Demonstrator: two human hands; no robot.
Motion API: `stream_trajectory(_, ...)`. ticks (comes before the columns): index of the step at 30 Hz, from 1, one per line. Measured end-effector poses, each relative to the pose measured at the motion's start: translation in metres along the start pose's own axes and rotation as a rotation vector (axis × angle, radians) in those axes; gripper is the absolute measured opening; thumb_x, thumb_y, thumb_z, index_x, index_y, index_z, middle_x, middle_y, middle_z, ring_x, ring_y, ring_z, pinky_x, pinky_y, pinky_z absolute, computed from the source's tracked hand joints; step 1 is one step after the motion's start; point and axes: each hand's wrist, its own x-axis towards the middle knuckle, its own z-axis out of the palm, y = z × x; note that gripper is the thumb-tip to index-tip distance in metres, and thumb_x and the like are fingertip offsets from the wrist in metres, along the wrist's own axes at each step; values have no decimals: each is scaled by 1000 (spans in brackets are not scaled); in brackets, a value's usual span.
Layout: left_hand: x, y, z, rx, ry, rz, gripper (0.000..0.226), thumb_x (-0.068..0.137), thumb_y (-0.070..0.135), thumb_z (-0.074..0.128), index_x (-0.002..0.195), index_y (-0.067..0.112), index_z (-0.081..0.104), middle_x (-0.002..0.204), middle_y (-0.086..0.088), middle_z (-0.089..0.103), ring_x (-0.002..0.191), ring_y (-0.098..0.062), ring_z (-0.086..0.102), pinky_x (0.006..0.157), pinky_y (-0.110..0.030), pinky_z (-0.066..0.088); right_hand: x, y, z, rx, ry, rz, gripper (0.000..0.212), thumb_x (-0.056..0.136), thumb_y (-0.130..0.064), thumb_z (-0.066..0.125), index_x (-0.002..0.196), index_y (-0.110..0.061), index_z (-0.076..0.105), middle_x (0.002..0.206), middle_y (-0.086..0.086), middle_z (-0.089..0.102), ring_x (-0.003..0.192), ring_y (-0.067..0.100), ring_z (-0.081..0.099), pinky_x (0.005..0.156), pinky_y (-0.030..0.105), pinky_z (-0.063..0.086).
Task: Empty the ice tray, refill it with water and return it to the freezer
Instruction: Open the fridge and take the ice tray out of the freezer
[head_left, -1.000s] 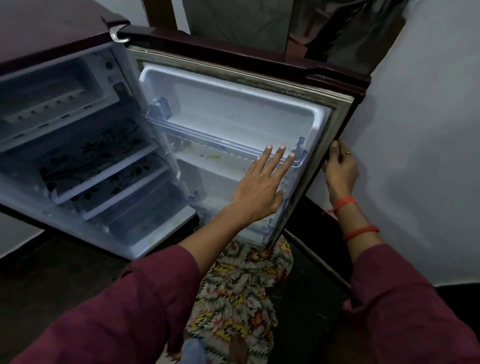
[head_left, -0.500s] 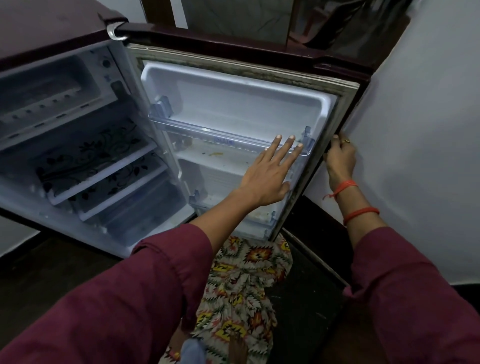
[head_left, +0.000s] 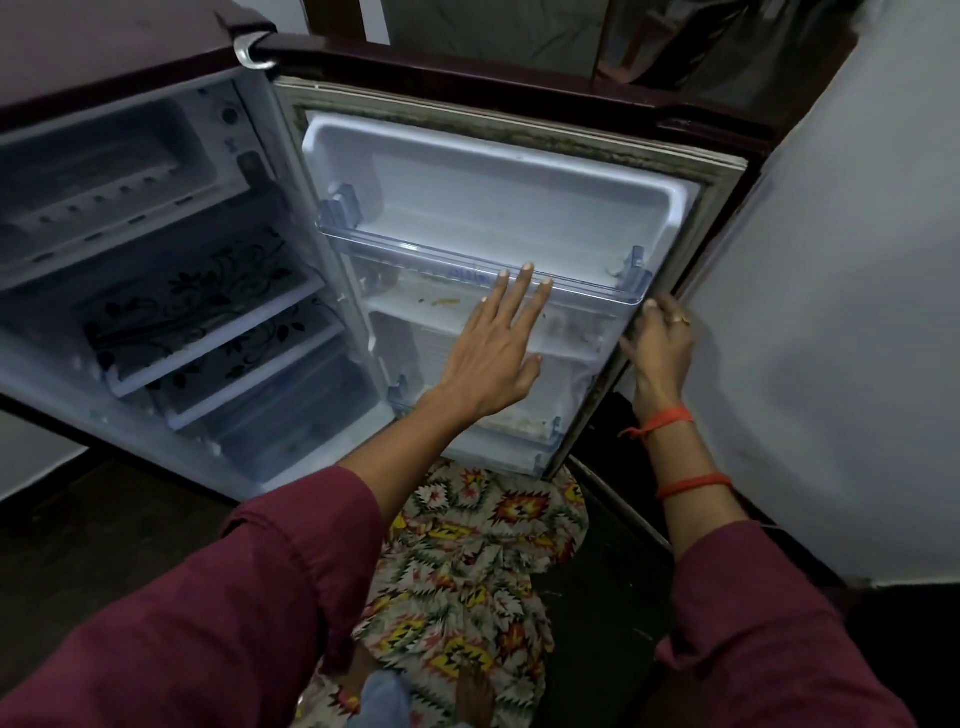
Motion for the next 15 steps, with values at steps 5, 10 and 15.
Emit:
stream_trajectory(5, -40, -38, -8, -35, 35, -129, 86, 97, 31, 59, 164, 18, 7, 172, -9, -4, 158, -31, -6, 128, -49, 13, -49, 32, 23, 71, -27, 42, 20, 92, -27, 57, 112, -30, 55, 100, 1, 64, 79, 10, 60, 65, 30, 50)
stream_trajectory(10, -85, -79, -27, -39, 81, -277, 83, 98, 31, 59, 164, 19, 11, 172, -10, 3, 158, -31, 1, 128, -49, 15, -95, 63, 62, -25, -178, 90, 14, 101, -16, 54, 111, -26, 55, 98, -3, 62, 80, 11, 60, 68, 34, 52)
stream_trajectory(15, -130, -127, -50, -20, 129, -414, 80, 100, 38, 55, 164, 20, 11, 172, -7, 4, 159, -28, 0, 127, -46, 15, -142, 62, 118, -134, -355, 40, 14, 99, -29, 57, 112, -32, 61, 108, -11, 65, 105, 15, 66, 98, 45, 54)
